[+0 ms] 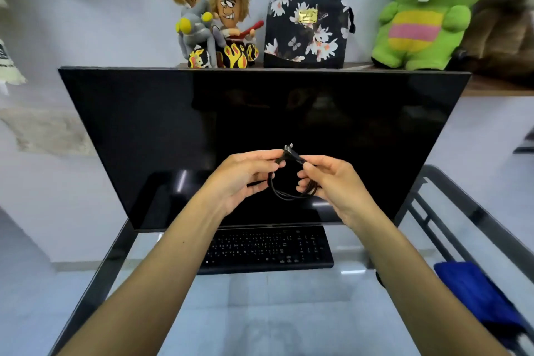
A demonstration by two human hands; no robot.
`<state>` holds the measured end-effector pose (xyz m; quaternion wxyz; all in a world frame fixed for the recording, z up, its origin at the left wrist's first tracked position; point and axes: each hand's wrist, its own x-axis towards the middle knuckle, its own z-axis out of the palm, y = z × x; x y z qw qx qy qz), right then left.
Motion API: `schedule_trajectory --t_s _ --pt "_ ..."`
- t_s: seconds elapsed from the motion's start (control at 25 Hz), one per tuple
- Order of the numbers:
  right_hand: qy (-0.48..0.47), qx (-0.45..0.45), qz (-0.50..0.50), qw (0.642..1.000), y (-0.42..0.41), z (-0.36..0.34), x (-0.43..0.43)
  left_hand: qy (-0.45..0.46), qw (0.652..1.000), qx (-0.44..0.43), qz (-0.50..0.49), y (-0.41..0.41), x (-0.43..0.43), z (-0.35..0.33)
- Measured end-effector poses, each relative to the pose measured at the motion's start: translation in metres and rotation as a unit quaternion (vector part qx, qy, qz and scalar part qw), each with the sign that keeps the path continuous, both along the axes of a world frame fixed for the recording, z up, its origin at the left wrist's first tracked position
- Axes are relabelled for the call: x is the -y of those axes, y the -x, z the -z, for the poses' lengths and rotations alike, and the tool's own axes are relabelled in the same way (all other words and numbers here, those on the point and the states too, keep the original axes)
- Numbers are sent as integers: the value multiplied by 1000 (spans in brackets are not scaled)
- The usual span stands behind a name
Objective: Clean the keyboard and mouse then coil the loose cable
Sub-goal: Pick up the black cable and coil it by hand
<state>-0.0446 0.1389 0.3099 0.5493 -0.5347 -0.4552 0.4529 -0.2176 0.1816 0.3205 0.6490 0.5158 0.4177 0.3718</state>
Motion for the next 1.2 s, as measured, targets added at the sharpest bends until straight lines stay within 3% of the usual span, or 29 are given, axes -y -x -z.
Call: schedule_trajectory --t_s 0.12,0.28,0.52,0.76,0.96,1.08,1.2 --pt "76 37 15 996 -45 33 10 33 999 -26 21 -43 -4 38" --pt "136 17 97 986 -102 83 17 60 996 -56 26 -105 -4 100" --pt "193 82 163 964 -171 166 -15 64 985 -145 -68 -185 -17 189" --pt "254 261 39 931 -192 225 -48 21 947 -302 -110 -225 -23 258" --pt "273 360 -89 888 -196 241 -51 -48 911 -403 -78 -239 -19 274" --pt "238 375 -101 890 -198 239 -42 -87 897 -432 -38 -238 -15 273" --pt "188 411 -37 891 -200 234 -24 -132 892 -432 -19 -233 -4 267"
